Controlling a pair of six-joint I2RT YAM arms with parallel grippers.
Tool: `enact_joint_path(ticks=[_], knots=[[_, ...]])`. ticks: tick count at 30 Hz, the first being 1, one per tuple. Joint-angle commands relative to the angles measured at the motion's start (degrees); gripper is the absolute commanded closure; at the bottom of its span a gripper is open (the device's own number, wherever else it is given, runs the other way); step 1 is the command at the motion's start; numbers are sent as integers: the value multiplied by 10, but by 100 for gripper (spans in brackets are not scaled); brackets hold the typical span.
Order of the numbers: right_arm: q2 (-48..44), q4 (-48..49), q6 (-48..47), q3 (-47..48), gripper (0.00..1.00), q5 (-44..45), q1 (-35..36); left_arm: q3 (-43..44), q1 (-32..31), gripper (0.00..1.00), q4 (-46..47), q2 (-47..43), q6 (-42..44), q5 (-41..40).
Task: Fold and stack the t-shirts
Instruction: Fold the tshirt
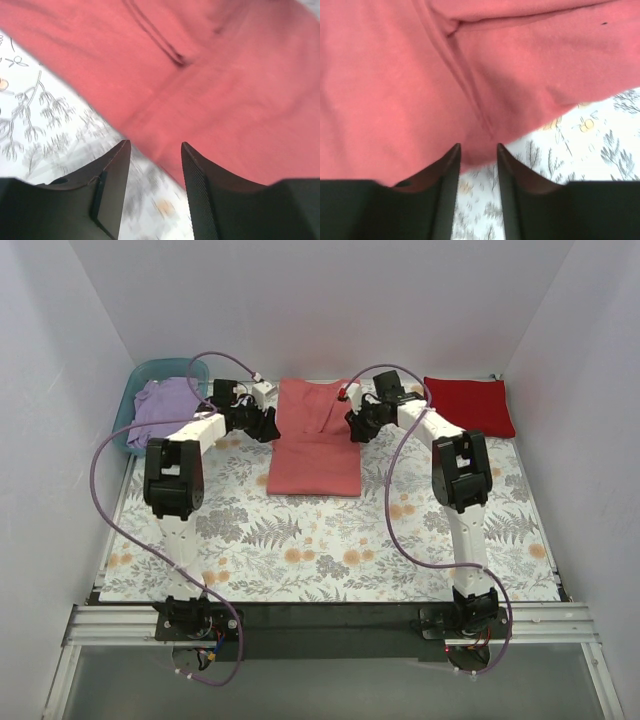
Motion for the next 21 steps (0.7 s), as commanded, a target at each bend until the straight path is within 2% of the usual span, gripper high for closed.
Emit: enact_joint_path(ticks=[1, 4, 7, 10, 14, 21], knots=[[-115, -18, -30, -29, 56, -19, 0, -60, 11, 56, -57, -160, 77, 72], [-169, -58, -70, -100, 48, -7, 33, -162, 9, 55, -72, -227, 141, 95], [-223, -61, -117, -188, 48, 9, 69, -244, 2, 55, -76, -272, 226, 103], [-257, -60, -132, -235, 48, 25, 102, -315, 2, 54, -55, -303, 266, 100], [-273, -37, -151, -302, 48, 56, 133, -379, -3, 53, -5, -322, 325, 92], [-253, -8, -165, -329, 45, 95, 147, -421, -29, 53, 31, -316, 405, 59]])
